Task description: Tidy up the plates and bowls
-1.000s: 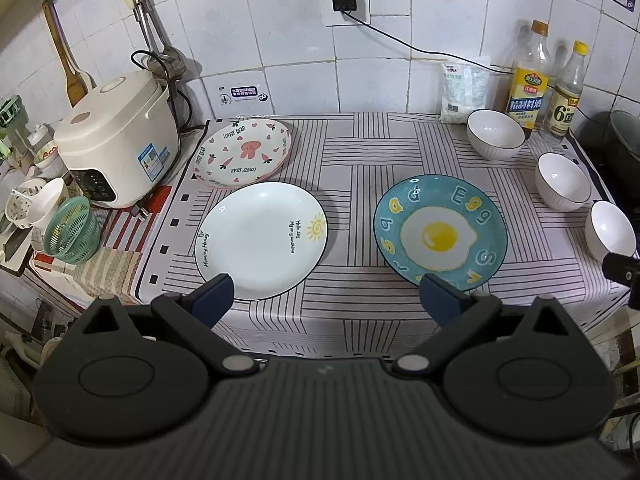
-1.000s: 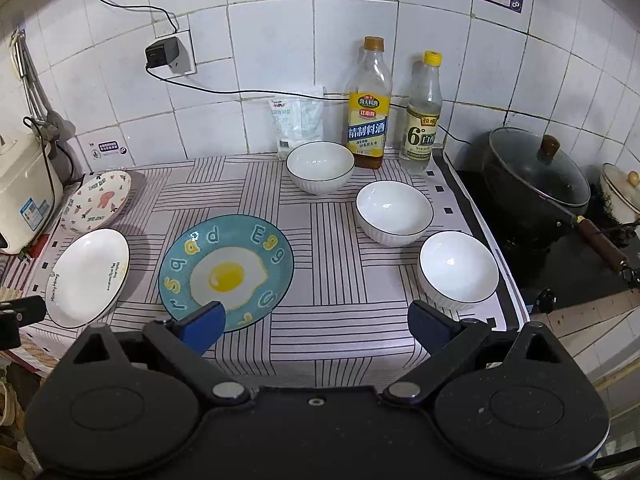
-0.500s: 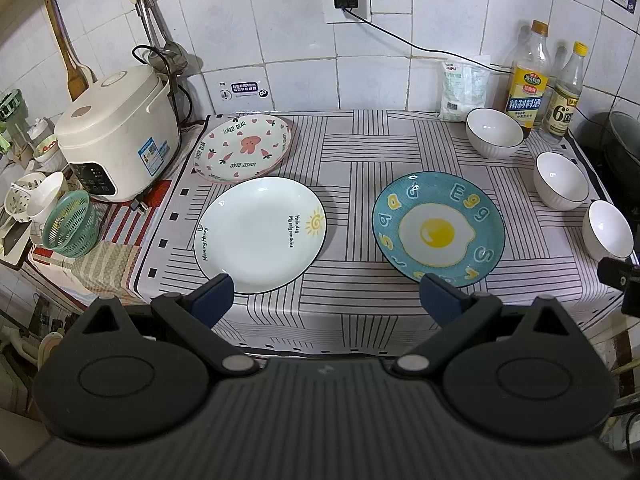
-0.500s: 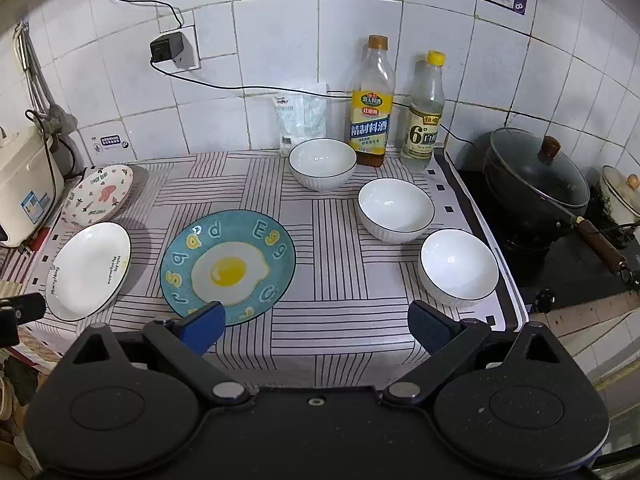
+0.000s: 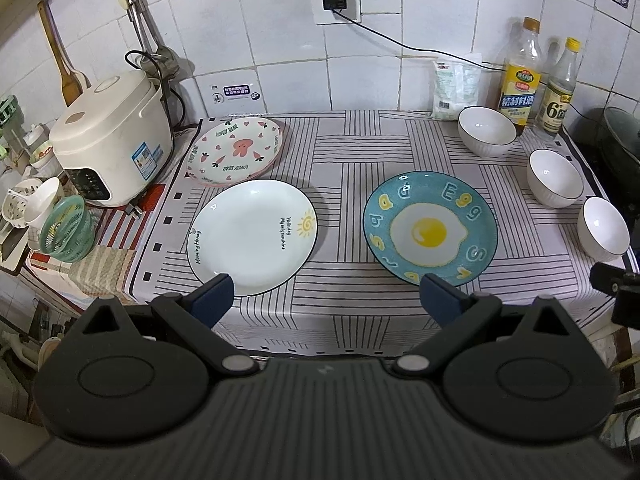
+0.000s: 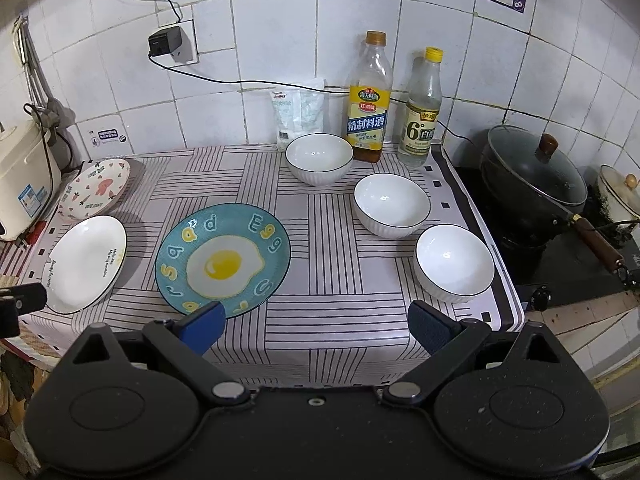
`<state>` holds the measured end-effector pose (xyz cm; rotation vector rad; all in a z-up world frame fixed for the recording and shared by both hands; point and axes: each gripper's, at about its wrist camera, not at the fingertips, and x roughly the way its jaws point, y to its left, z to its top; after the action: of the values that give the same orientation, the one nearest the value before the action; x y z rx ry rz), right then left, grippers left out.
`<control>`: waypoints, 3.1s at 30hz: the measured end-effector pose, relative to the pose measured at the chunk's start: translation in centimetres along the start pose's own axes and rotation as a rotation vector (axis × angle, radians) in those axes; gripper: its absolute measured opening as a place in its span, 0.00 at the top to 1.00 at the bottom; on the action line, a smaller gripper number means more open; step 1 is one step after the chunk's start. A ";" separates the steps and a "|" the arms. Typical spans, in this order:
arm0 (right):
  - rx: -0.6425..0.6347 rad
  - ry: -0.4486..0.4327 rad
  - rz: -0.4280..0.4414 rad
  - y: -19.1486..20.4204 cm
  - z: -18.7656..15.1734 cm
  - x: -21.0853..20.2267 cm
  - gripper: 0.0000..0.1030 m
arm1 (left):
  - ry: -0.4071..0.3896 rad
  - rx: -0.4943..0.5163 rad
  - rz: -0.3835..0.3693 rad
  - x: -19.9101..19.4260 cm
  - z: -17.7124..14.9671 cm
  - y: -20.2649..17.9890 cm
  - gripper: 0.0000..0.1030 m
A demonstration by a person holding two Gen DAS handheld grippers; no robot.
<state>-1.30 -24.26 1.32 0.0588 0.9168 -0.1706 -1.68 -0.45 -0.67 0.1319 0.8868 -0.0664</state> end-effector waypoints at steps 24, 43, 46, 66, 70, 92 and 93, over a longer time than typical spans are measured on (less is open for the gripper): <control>-0.011 0.006 -0.005 0.3 0.1 1.1 0.03 | 0.001 -0.015 -0.069 1.4 0.0 0.2 0.05; -0.139 -0.172 0.007 0.4 0.2 4.7 0.03 | -0.052 -0.004 -0.172 8.5 0.7 -0.8 0.05; -0.230 -0.269 0.033 0.4 -0.1 6.9 0.03 | -0.015 -0.062 -0.204 12.0 1.2 -1.1 0.05; 0.031 0.026 0.410 -1.5 -1.1 23.2 0.39 | 0.226 -0.081 -0.209 24.7 0.7 -3.9 0.43; 0.080 0.061 0.447 -2.2 -0.7 24.2 0.73 | 0.235 -0.110 -0.248 25.4 0.8 -3.5 0.60; 0.034 0.125 0.606 -3.7 1.2 25.8 0.81 | 0.248 -0.116 -0.265 25.2 1.8 -3.7 0.71; 0.024 0.128 0.604 -3.6 1.3 25.7 0.81 | 0.241 -0.103 -0.254 25.0 1.9 -3.8 0.71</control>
<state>14.38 -31.14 -18.26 0.3670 0.9862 0.3871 15.15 -4.59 -19.25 -0.0714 1.1421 -0.2447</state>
